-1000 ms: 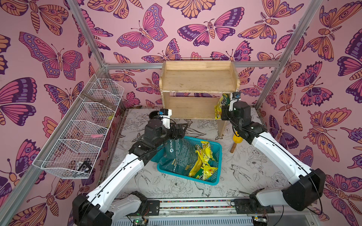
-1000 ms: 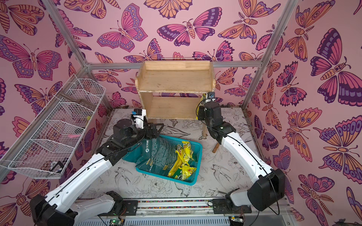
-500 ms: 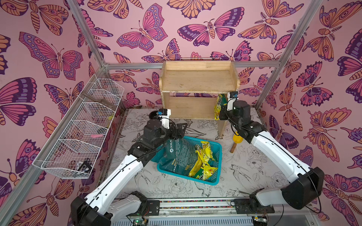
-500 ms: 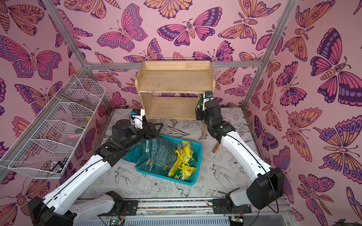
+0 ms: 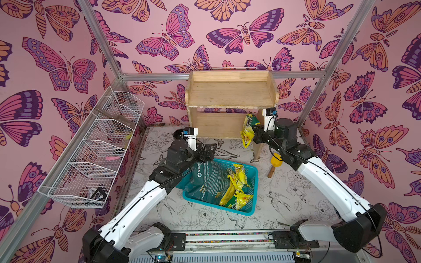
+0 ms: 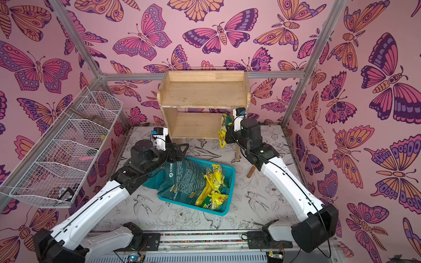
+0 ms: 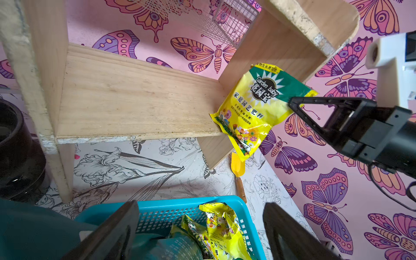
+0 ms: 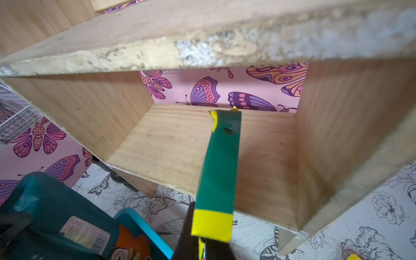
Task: Take down the fertilizer bag from the shelf
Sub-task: Pick up the fertilizer bag from the shelf, then place the fertilizer bag in the storage box.
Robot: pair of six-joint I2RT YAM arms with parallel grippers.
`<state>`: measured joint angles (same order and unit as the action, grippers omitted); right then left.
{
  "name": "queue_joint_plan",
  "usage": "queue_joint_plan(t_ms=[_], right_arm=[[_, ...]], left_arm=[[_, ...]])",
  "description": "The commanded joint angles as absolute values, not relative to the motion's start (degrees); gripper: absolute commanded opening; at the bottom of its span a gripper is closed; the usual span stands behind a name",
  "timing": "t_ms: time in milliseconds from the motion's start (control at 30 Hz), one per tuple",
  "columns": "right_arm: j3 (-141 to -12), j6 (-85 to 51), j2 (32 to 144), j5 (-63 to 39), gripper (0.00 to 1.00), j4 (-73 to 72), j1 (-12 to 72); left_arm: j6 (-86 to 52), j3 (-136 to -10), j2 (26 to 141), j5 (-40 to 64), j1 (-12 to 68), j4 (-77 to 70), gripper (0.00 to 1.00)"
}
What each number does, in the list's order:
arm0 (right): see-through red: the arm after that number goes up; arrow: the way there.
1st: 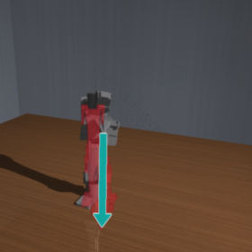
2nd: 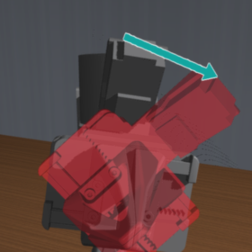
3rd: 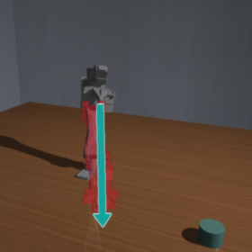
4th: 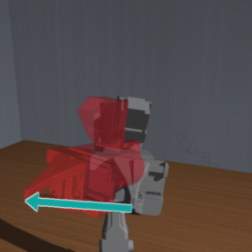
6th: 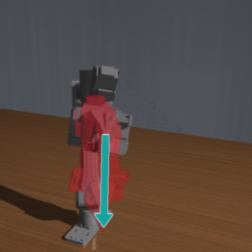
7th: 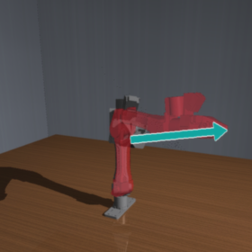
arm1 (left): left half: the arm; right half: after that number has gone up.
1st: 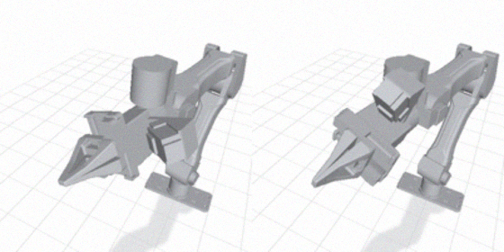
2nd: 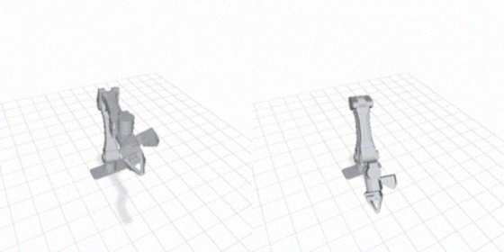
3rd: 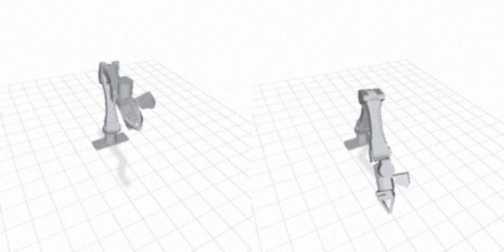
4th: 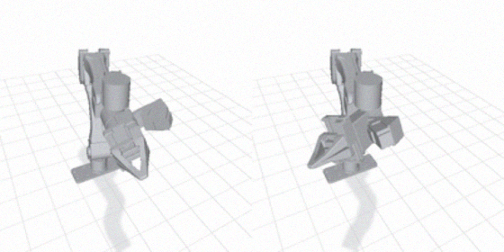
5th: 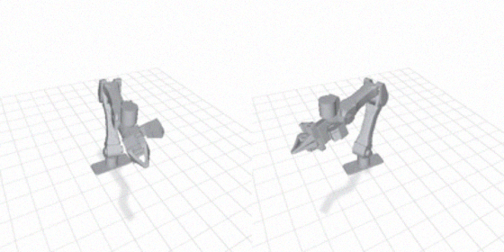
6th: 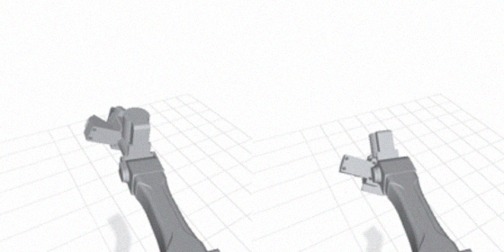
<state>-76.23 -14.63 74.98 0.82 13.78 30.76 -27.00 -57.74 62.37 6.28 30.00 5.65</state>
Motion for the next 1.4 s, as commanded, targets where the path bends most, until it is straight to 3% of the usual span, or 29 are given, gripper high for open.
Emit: queue_joint_plan(t_ms=[0,200,433,700,967,1167,1367], right_arm=[[-78.75,-16.32,70.84,-1.56,0.0,15.05,33.06],[-78.32,-16.08,67.01,1.51,0.0,23.81,40.67],[-75.87,-16.34,64.16,13.77,0.0,36.71,51.99],[-71.11,-17.47,64.47,21.47,0.0,38.17,60.47],[-64.21,-13.35,65.87,26.06,0.0,28.73,62.66],[-67.24,-3.57,70.42,32.18,0.0,23.51,62.15],[-69.61,0.69,73.8,27.29,0.0,19.0,58.47]], left_arm=[[-26.38,-56.76,60.58,3.1,29.41,5.66,0.94],[-26.76,-57.06,58.35,-0.66,27.72,8.52,0.94],[-27.67,-57.04,56.31,-1.28,26.72,10.28,0.94],[-29.16,-56.69,54.44,-1.23,26.7,10.49,0.94],[-29.22,-55.82,52.52,-2.02,26.72,11.65,0.94],[-29.86,-55.13,52.29,-2.04,26.72,11.78,0.94],[-30.05,-54.69,52.16,-1.98,26.72,11.78,0.94]])
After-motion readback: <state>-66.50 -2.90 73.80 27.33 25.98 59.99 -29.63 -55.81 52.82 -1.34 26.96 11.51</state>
